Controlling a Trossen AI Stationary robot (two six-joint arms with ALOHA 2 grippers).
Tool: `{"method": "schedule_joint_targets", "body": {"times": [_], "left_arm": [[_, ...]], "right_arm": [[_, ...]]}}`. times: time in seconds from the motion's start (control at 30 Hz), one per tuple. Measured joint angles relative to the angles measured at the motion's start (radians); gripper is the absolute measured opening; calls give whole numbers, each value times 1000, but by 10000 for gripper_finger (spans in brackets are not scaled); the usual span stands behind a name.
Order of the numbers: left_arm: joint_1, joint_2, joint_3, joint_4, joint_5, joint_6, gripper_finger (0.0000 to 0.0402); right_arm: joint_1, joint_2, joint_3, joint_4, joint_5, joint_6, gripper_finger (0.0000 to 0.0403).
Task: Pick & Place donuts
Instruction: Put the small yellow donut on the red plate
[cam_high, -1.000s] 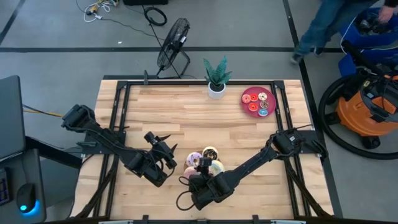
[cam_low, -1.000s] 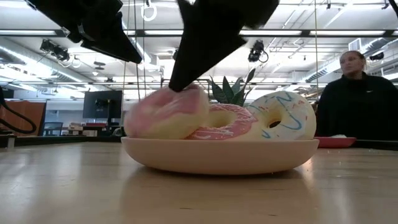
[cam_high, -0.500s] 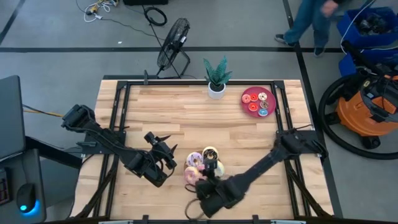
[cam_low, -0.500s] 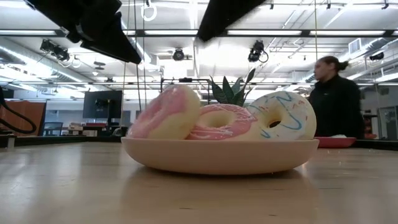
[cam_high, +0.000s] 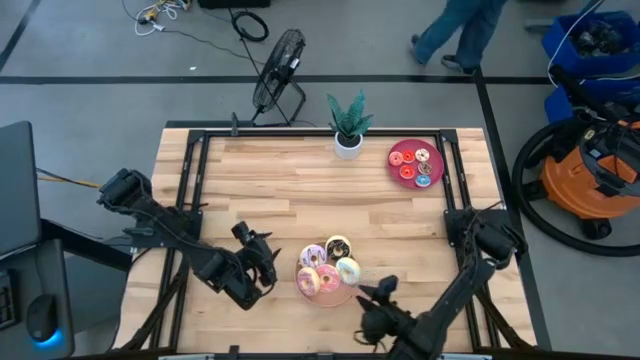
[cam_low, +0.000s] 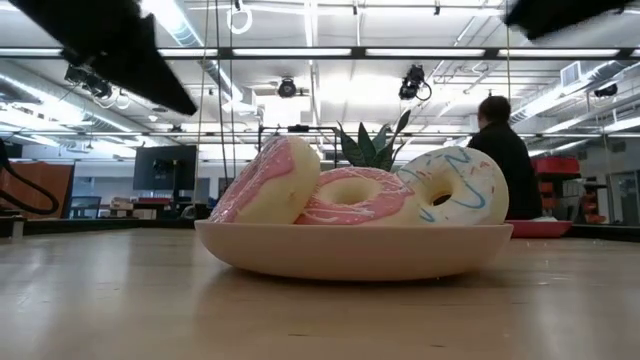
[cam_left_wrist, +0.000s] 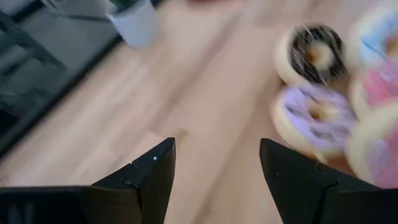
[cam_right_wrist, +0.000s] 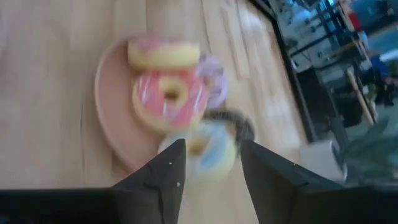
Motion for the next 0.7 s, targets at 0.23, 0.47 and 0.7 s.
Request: {"method": "schedule_joint_targets", "body": {"times": [0.23, 0.47, 0.7], "left_arm": [[-28, 1, 0, -209, 253, -251, 238], [-129, 1, 0, -496, 641, -554, 238], [-293, 1, -24, -407, 732, -805, 238]], "right_arm": [[95, 1, -139, -219, -131, 435, 164], [194, -10, -196, -338, -156, 680, 164], [215, -16, -198, -327, -92, 705, 164]]}}
